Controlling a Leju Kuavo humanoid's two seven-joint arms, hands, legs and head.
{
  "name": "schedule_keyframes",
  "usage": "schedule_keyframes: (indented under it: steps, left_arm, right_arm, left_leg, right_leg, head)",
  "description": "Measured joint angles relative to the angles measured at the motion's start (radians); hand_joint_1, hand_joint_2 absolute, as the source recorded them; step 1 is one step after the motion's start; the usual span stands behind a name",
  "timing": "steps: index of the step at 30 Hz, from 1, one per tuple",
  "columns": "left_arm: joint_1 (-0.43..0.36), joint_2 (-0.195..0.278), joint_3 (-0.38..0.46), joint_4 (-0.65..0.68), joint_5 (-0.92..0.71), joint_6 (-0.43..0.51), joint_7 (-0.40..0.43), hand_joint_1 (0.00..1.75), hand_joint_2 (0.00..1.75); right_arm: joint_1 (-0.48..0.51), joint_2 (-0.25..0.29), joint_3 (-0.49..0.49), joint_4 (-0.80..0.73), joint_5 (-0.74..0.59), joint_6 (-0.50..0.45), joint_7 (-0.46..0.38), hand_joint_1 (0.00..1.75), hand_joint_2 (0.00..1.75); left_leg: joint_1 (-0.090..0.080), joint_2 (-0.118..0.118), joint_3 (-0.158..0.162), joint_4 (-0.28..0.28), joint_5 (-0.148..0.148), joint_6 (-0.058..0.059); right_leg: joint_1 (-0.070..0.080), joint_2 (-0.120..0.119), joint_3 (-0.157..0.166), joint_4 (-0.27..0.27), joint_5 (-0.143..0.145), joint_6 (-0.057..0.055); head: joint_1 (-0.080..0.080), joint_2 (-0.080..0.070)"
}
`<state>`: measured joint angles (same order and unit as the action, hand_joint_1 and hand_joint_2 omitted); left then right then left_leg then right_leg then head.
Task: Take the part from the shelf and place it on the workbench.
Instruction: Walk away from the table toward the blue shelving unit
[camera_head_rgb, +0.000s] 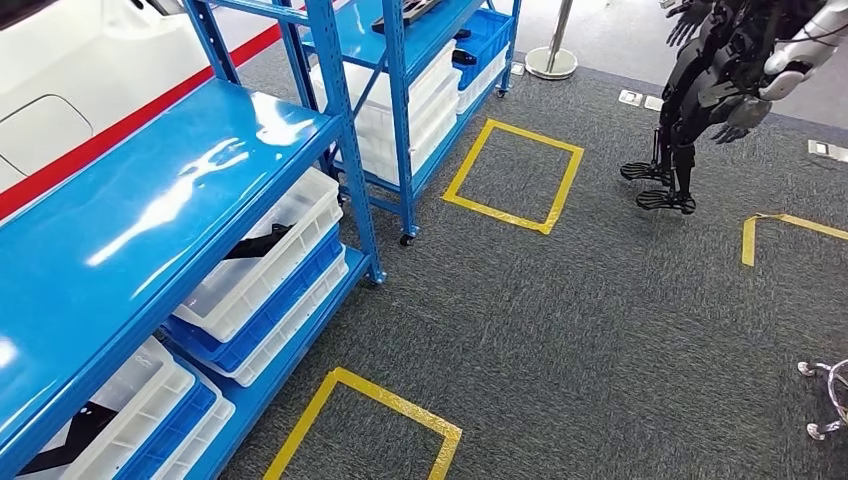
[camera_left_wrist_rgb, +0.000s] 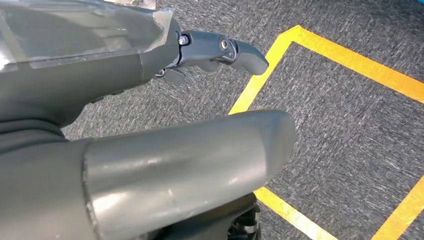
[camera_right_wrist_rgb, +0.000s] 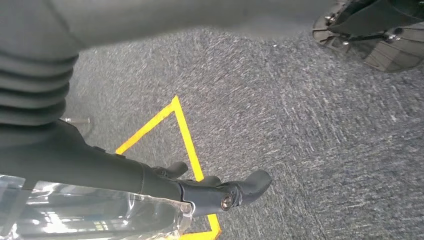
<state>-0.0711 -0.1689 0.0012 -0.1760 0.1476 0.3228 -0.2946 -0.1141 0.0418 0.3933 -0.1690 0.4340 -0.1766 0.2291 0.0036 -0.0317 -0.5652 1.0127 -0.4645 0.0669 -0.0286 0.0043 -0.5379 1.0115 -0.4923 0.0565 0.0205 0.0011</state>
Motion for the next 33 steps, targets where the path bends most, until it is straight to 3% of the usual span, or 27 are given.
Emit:
schedule_keyframes:
  steps: [1,3,7,9,11,13,33]
  left_arm:
    - [0.0,0.0,0.0,0.0,0.0,0.001,0.0,0.0,0.0]
    - [-0.001,0.0,0.0,0.0,0.0,0.001,0.0,0.0,0.0]
    - [-0.006,-0.001,0.0,-0.002,0.001,0.003,0.001,0.0,0.0]
    - [-0.016,-0.004,0.001,-0.005,0.002,0.008,0.008,0.0,0.0]
    - [-0.029,-0.006,0.001,-0.007,0.002,0.014,0.023,0.0,0.0]
    - [-0.038,-0.008,0.001,-0.008,0.002,0.019,0.038,0.0,0.0]
    - [-0.046,-0.007,0.003,-0.014,0.002,0.014,0.085,0.0,0.0]
  right_arm:
    - [0.0,0.0,0.0,0.0,0.001,0.0,0.0,0.0,0.0]
    - [-0.001,0.001,0.0,0.0,0.002,0.0,0.001,0.0,0.0]
    - [-0.001,0.002,0.0,0.0,0.013,0.001,0.004,0.0,0.0]
    - [-0.003,0.002,0.0,0.0,0.02,0.003,0.005,0.0,0.0]
    - [-0.004,0.002,0.0,0.0,0.024,0.003,0.005,0.0,0.0]
    - [-0.006,0.002,0.0,0.0,0.028,0.003,0.005,0.0,0.0]
    - [-0.007,0.005,0.0,0.0,0.047,0.002,0.011,0.0,0.0]
  left_leg:
    - [0.0,0.0,0.001,-0.001,0.001,0.007]
    - [0.0,0.0,0.002,-0.004,0.003,0.009]
    - [0.003,0.0,0.003,-0.008,0.006,0.001]
    - [0.005,0.0,0.003,-0.01,0.006,-0.017]
    - [0.008,0.0,0.004,-0.013,0.006,-0.045]
    - [0.009,0.0,0.004,-0.014,0.006,-0.059]
    - [-0.002,0.001,0.002,-0.01,0.004,-0.059]
  right_leg:
    - [0.002,0.0,0.0,0.0,0.0,-0.001]
    - [0.005,0.0,0.0,0.0,0.0,-0.004]
    - [0.01,0.0,-0.002,0.001,0.0,-0.01]
    - [0.012,0.0,-0.002,0.002,-0.001,-0.012]
    - [0.014,0.0,-0.003,0.002,-0.001,-0.016]
    - [0.015,-0.001,-0.003,0.002,-0.001,-0.018]
    - [0.004,-0.001,-0.003,0.002,-0.001,-0.017]
  head:
    - [0.0,0.0]
    - [0.0,0.0]
    - [0.0,0.0]
    - [0.0,0.0]
    - [0.0,0.0]
    - [0.001,0.0]
    - [0.001,0.0]
